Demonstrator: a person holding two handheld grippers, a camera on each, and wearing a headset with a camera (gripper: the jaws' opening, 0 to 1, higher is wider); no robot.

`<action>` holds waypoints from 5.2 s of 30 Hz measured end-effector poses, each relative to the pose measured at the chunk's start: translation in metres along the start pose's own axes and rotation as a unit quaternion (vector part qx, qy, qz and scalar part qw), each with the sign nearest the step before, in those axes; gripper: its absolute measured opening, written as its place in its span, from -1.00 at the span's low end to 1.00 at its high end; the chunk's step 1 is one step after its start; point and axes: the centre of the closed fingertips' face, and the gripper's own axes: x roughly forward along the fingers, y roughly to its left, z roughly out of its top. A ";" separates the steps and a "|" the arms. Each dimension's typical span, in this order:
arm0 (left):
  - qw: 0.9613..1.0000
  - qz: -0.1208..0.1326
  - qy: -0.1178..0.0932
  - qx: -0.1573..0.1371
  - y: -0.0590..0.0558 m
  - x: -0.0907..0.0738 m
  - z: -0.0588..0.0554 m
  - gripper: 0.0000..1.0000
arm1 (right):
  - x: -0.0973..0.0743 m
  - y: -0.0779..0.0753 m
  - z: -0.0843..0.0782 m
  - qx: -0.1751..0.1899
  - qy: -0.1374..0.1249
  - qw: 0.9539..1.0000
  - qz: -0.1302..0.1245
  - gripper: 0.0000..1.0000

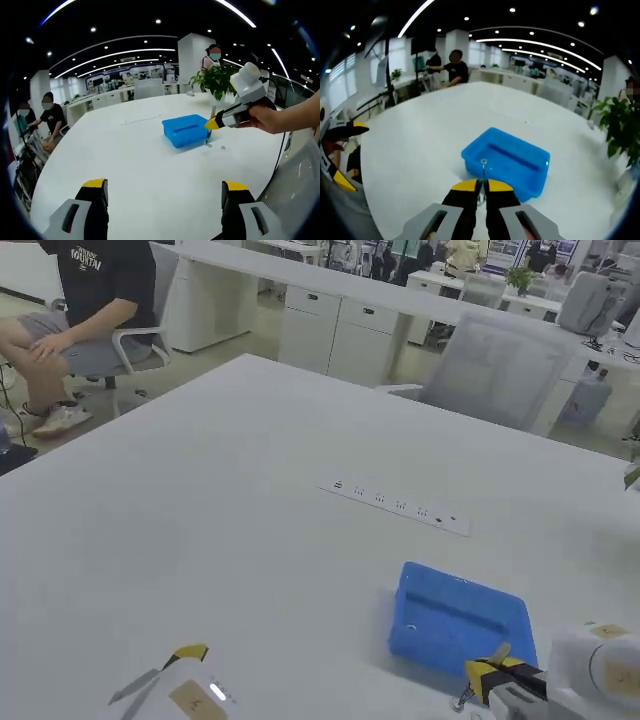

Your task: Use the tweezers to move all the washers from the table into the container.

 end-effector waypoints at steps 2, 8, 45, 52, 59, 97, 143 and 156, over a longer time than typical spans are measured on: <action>1.000 -0.001 0.000 -0.001 0.000 0.000 0.000 0.92 | -0.003 -0.004 0.010 0.005 -0.013 1.000 -0.001 -0.98; 1.000 -0.002 0.002 0.000 -0.001 0.000 -0.001 0.92 | -0.009 -0.020 0.040 0.043 -0.056 0.997 -0.007 -0.98; 1.000 -0.004 0.018 0.001 -0.001 0.003 -0.006 0.90 | 0.079 -0.052 0.012 0.045 -0.006 0.998 -0.046 -0.95; 1.000 -0.008 0.017 0.006 -0.003 0.003 -0.006 0.90 | 0.071 -0.055 0.020 0.032 -0.019 0.999 -0.035 -0.94; 1.000 -0.012 0.016 0.011 -0.006 0.003 -0.005 0.90 | 0.032 -0.055 0.036 0.078 -0.059 0.995 -0.025 -0.94; 1.000 -0.011 0.019 0.003 -0.003 0.003 -0.006 0.89 | 0.014 -0.048 -0.037 0.116 -0.019 0.992 -0.046 -0.93; 1.000 -0.010 0.008 0.004 -0.003 0.001 -0.003 0.88 | -0.012 -0.043 -0.004 0.109 -0.029 0.994 -0.016 -0.97; 1.000 -0.011 0.010 0.004 -0.003 0.002 -0.004 0.88 | 0.002 -0.058 0.035 0.125 -0.076 0.989 -0.031 -0.97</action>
